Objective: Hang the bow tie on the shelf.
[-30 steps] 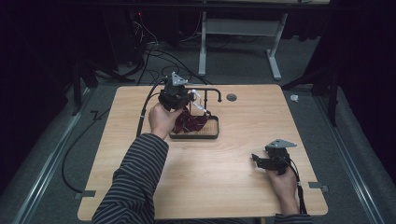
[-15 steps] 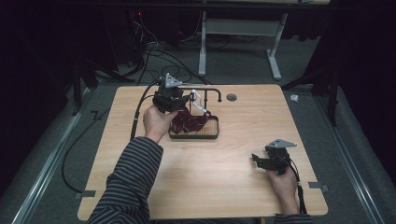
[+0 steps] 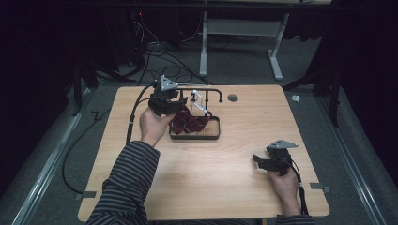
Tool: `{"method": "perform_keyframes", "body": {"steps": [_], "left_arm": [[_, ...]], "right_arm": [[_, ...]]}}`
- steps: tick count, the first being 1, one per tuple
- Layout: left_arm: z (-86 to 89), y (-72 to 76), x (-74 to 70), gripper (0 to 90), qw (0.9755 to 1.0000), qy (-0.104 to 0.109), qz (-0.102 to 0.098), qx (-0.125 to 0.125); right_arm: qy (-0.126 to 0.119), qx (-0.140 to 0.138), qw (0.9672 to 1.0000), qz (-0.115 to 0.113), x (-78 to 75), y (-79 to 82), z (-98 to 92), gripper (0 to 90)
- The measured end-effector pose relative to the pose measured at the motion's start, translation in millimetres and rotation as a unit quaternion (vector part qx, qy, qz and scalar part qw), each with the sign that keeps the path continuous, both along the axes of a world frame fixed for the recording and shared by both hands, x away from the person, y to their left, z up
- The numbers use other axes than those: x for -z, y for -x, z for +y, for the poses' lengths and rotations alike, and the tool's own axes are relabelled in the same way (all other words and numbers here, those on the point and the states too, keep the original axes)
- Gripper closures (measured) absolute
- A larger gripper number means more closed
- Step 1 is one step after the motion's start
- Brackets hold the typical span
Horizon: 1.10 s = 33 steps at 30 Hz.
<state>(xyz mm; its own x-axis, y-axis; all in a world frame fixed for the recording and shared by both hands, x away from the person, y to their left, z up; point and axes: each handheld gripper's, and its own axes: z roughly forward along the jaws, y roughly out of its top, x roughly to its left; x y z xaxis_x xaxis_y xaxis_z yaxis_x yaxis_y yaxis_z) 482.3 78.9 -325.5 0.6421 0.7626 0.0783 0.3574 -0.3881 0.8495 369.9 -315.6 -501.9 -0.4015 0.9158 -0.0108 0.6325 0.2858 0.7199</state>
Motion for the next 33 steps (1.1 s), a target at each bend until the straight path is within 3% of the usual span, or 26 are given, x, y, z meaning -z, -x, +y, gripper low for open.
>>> {"method": "perform_keyframes", "body": {"steps": [8, 16, 33], "left_arm": [[7.2, 7.1, 4.3, 54.0, 0.9999, 0.012, -0.001, -0.003], [17.0, 12.6, 6.3, 52.6, 0.9999, 0.007, -0.002, -0.01], [39.7, 32.3, 9.7, 52.6, 0.9992, 0.016, -0.027, -0.025]], "right_arm": [[0.0, 0.0, 1.0, -0.001, 0.1, -0.1, -0.1, 31.1], [0.001, 0.001, 1.0, 0.0, 0.0, 0.0, 0.2, 31.1], [0.001, 0.0, 1.0, 0.0, 0.0, 0.1, 0.3, 31.1]]}}
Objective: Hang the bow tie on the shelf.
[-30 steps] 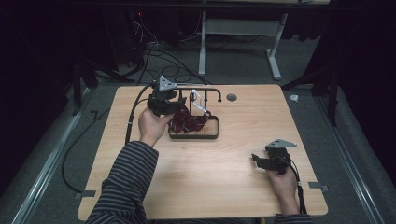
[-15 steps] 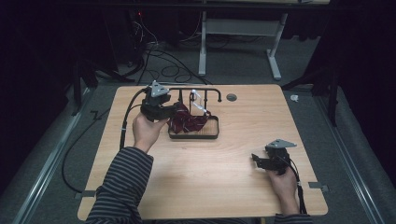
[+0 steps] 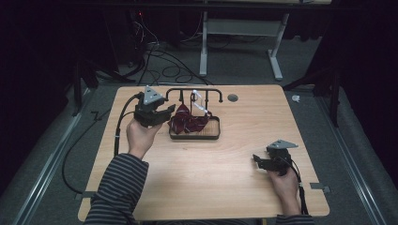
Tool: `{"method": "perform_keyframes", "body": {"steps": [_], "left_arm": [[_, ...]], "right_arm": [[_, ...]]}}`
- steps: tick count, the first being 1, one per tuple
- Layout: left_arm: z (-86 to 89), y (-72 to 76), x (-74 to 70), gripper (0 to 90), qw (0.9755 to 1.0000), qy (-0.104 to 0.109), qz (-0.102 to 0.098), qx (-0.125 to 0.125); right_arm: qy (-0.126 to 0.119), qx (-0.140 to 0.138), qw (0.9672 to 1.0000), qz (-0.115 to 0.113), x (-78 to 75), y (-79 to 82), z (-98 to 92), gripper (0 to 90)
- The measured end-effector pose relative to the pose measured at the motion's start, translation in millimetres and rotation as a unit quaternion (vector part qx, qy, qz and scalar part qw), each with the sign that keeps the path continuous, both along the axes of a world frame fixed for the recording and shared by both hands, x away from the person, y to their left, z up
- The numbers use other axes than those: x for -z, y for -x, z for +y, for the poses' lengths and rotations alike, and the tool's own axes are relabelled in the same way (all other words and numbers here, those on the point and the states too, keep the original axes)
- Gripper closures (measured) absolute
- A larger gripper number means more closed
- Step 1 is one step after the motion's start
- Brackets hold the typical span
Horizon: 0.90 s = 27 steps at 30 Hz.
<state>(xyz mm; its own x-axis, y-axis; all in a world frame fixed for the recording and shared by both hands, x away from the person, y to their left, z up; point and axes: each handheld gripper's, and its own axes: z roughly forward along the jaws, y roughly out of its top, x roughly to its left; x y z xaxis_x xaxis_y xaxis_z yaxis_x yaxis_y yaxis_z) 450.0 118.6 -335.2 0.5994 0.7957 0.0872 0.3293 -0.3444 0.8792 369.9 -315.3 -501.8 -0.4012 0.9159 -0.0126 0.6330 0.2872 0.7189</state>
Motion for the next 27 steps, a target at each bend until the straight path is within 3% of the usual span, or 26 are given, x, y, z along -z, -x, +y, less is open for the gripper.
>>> {"method": "perform_keyframes", "body": {"steps": [12, 27], "left_arm": [[13.7, 10.4, 3.2, 52.5, 0.9999, 0.007, 0.001, -0.008], [32.7, 26.9, 11.6, 52.6, 0.9992, 0.031, 0.003, -0.025]], "right_arm": [[-0.001, 0.0, 1.0, -0.001, 0.1, 0.0, 0.1, 31.1], [0.0, 0.0, 1.0, -0.001, 0.1, 0.0, 0.1, 31.2]]}}
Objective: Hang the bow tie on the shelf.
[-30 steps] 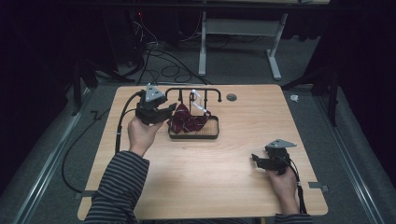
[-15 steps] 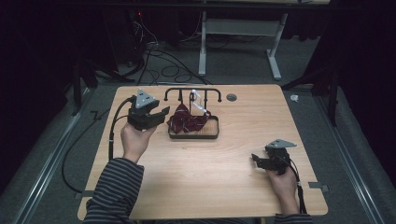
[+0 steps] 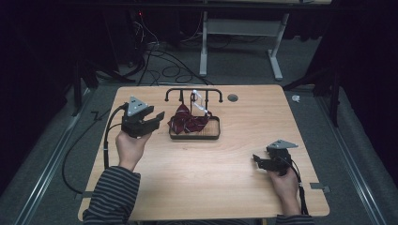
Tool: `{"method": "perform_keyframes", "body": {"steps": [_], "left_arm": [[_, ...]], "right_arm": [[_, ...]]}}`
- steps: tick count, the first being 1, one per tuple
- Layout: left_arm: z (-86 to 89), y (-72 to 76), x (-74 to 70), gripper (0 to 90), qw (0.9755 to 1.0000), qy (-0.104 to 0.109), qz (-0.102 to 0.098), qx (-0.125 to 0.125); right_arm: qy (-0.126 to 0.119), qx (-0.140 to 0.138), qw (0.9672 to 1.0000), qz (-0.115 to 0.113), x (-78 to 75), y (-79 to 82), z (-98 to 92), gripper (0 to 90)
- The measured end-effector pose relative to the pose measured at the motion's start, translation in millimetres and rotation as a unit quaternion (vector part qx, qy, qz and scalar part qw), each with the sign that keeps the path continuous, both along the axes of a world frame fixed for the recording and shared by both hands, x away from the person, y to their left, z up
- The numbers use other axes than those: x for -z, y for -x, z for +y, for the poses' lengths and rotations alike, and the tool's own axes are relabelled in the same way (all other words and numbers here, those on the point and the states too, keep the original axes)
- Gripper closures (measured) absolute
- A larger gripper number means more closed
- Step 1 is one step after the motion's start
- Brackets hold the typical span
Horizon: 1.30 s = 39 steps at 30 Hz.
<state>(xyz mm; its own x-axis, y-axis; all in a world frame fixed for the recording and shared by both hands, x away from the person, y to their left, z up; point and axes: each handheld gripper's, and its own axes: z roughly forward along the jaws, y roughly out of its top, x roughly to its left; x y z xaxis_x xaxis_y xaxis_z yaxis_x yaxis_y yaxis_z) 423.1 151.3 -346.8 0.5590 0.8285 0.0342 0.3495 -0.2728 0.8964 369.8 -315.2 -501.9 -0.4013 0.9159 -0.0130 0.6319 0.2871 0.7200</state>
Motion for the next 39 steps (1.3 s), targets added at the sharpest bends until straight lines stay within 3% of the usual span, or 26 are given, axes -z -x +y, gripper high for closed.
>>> {"method": "perform_keyframes", "body": {"steps": [16, 39], "left_arm": [[16.3, 10.6, 8.6, 52.2, 0.9998, 0.011, 0.011, -0.015], [42.1, 25.4, 34.3, 51.4, 0.9977, 0.034, 0.043, -0.039]], "right_arm": [[0.0, -0.001, 1.0, -0.001, 0.0, 0.0, 0.0, 31.1], [0.0, 0.0, 1.0, 0.0, 0.0, 0.1, 0.1, 31.1]]}}
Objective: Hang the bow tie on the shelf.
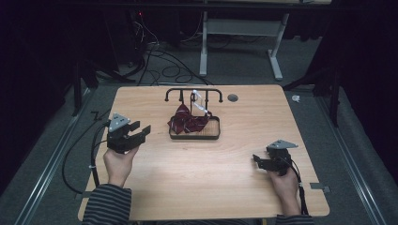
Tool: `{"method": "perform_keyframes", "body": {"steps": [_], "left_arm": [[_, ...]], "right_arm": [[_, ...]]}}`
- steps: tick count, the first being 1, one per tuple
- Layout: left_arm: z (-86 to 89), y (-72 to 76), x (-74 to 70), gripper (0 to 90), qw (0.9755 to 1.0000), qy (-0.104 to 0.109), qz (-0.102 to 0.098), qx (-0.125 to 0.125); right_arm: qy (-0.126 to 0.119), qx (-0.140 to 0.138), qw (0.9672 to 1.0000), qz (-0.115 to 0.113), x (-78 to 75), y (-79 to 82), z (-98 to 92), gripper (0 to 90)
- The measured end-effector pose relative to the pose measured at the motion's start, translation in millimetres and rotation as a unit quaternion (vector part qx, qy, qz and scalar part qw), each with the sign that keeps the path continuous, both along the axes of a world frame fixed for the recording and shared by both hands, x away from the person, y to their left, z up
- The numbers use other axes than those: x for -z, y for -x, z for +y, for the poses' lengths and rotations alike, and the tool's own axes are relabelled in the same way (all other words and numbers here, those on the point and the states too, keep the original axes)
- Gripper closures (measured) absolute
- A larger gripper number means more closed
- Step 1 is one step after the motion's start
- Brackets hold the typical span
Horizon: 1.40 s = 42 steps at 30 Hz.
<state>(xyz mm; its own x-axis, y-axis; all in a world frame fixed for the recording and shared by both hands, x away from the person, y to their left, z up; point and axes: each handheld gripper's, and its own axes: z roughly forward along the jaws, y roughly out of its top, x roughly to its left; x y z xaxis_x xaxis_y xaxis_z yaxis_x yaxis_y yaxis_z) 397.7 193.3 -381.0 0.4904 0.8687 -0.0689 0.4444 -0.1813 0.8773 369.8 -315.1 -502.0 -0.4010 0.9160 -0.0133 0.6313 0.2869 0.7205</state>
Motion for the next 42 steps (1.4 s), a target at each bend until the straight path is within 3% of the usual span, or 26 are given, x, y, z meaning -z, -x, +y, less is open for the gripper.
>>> {"method": "perform_keyframes", "body": {"steps": [12, 24, 39, 42], "left_arm": [[8.0, 4.9, 14.2, 51.0, 0.9998, 0.009, 0.017, -0.005], [9.6, 7.4, 36.3, 49.8, 0.9987, 0.013, 0.049, -0.009], [0.5, 6.8, 62.3, 49.5, 0.9964, 0.01, 0.084, 0.0], [-1.4, 7.1, 64.8, 48.9, 0.9959, -0.001, 0.09, 0.001]], "right_arm": [[0.0, 0.0, 1.0, 0.0, 0.0, 0.0, 0.0, 31.2], [0.0, 0.0, 1.0, 0.0, 0.0, 0.0, 0.0, 31.1], [0.0, 0.0, 1.0, 0.0, 0.0, 0.0, 0.0, 31.1], [0.0, 0.0, 1.0, 0.0, 0.0, 0.0, 0.0, 31.1]]}}
